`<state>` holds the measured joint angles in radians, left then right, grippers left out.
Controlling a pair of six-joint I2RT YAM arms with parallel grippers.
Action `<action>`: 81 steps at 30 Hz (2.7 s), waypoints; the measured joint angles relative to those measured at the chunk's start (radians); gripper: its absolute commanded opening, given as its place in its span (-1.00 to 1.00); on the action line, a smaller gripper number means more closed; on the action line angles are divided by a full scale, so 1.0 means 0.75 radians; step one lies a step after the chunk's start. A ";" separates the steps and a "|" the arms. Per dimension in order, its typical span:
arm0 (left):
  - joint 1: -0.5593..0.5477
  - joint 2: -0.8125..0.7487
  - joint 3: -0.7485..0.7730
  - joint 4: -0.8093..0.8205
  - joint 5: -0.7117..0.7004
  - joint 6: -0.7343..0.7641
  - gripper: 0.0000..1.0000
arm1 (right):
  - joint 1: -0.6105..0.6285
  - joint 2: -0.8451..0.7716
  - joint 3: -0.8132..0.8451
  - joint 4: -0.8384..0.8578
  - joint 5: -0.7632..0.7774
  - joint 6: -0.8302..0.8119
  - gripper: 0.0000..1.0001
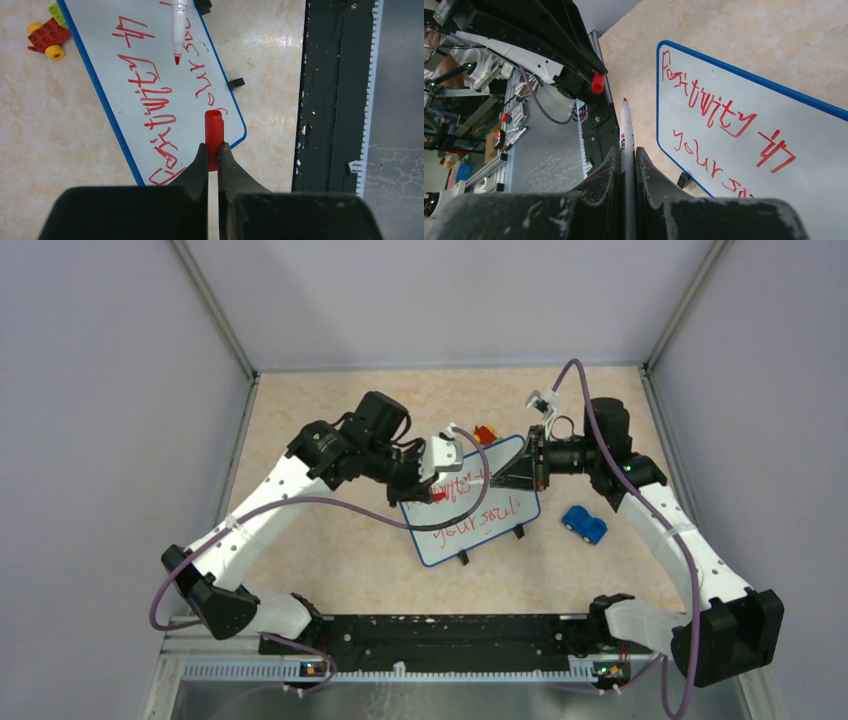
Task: Write a sentence on the whiteboard
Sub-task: Insert the whiteboard marker without the cap into the pen cap.
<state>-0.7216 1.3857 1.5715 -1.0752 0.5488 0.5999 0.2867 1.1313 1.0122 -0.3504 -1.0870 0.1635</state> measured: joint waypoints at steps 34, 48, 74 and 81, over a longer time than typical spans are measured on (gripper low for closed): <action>-0.062 0.064 -0.008 0.009 -0.094 -0.065 -1.00 | 0.159 0.034 -0.006 -0.018 0.057 -0.039 -1.00; -0.071 0.064 -0.008 0.005 -0.091 -0.064 -1.00 | 0.165 0.039 -0.006 -0.022 0.071 -0.045 -1.00; -0.118 0.176 0.113 -0.012 -0.130 -0.083 -1.00 | 0.220 0.090 -0.017 0.086 0.094 -0.005 -1.00; -0.122 0.211 0.138 -0.069 -0.191 -0.115 -0.81 | 0.244 0.128 -0.054 0.186 0.095 0.053 -1.00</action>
<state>-0.8131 1.5436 1.6752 -1.1271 0.4053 0.5133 0.4694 1.2274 0.9714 -0.2108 -1.0157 0.2031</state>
